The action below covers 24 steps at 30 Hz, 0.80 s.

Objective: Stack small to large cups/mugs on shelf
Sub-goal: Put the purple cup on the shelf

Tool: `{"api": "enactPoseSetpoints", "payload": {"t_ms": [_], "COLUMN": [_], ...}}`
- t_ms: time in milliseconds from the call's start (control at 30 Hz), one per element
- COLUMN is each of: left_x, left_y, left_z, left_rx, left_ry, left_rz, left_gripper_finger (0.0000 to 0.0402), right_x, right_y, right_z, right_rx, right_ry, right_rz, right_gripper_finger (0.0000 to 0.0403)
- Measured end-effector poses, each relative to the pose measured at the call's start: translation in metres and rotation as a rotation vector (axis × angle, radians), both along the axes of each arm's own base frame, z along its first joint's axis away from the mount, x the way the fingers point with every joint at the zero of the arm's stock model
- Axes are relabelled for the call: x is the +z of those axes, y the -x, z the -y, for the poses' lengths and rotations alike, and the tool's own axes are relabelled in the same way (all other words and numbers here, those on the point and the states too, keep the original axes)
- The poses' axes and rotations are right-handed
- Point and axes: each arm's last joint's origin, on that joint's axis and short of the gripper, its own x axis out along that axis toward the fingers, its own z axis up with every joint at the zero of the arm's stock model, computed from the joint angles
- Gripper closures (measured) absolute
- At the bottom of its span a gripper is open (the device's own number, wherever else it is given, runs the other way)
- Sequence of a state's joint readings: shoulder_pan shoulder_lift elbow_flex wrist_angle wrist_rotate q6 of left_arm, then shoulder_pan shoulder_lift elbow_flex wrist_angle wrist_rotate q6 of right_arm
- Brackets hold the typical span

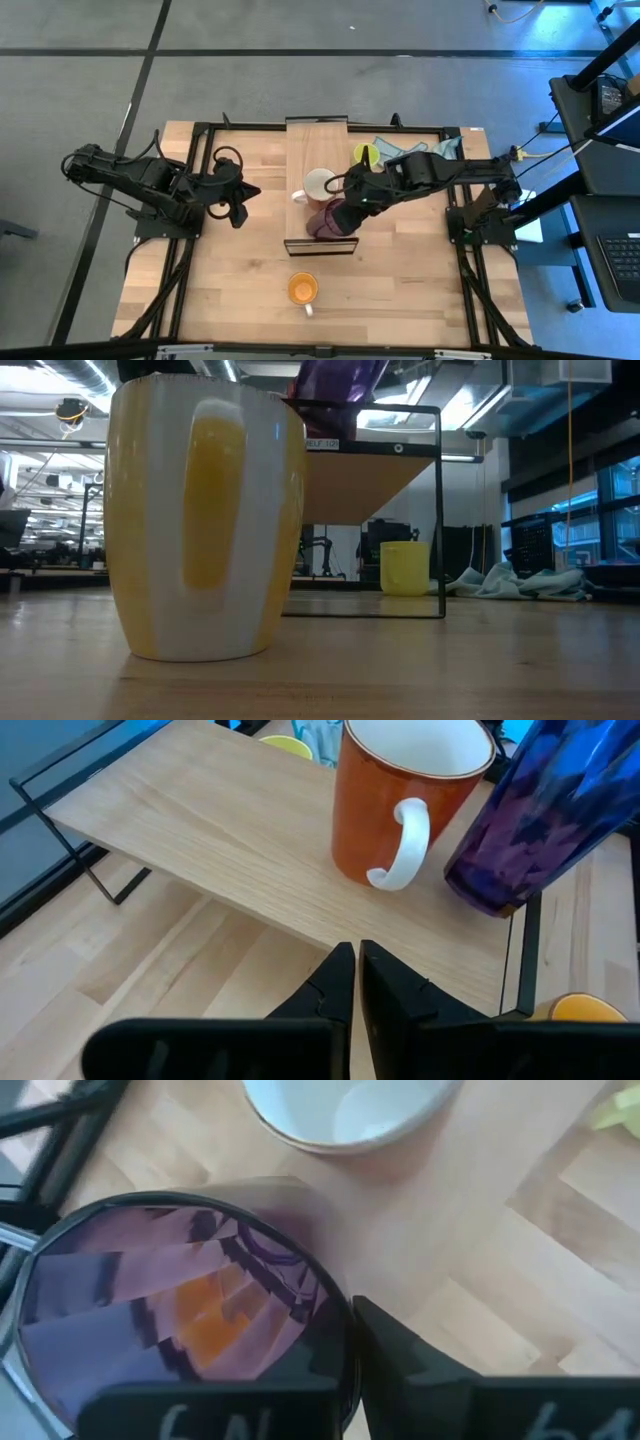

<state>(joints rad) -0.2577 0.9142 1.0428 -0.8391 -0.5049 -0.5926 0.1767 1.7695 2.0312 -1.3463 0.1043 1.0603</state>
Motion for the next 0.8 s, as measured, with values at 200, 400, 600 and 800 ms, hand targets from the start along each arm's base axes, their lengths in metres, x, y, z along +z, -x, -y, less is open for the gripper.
{"api": "enactPoseSetpoints", "payload": {"t_ms": [200, 400, 600, 800], "left_x": [-0.0001, -0.0001, -0.0001, -0.0001], "left_y": [-0.0001, -0.0001, -0.0001, -0.0001], "left_z": [0.0000, 0.0000, 0.0000, 0.0000], "left_rx": [-0.001, -0.001, -0.001, -0.002], "left_ry": [-0.001, -0.001, -0.002, -0.002], "left_rz": [-0.001, -0.001, -0.001, -0.002], "left_gripper_finger": [0.0388, 0.0388, 0.0388, 0.0388], "right_x": [0.0008, 0.0006, 0.0021, 0.0047], "right_y": [-0.0013, -0.0011, -0.0039, -0.0089], "right_z": [0.0003, 0.0003, 0.0023, 0.0064], "right_rx": [0.017, 0.013, 0.007, 0.001], "right_ry": [-0.026, -0.027, -0.031, -0.032], "right_rz": [0.011, 0.008, 0.038, 0.090], "right_gripper_finger": [0.0360, 0.0348, 0.0348, 0.0348]}}
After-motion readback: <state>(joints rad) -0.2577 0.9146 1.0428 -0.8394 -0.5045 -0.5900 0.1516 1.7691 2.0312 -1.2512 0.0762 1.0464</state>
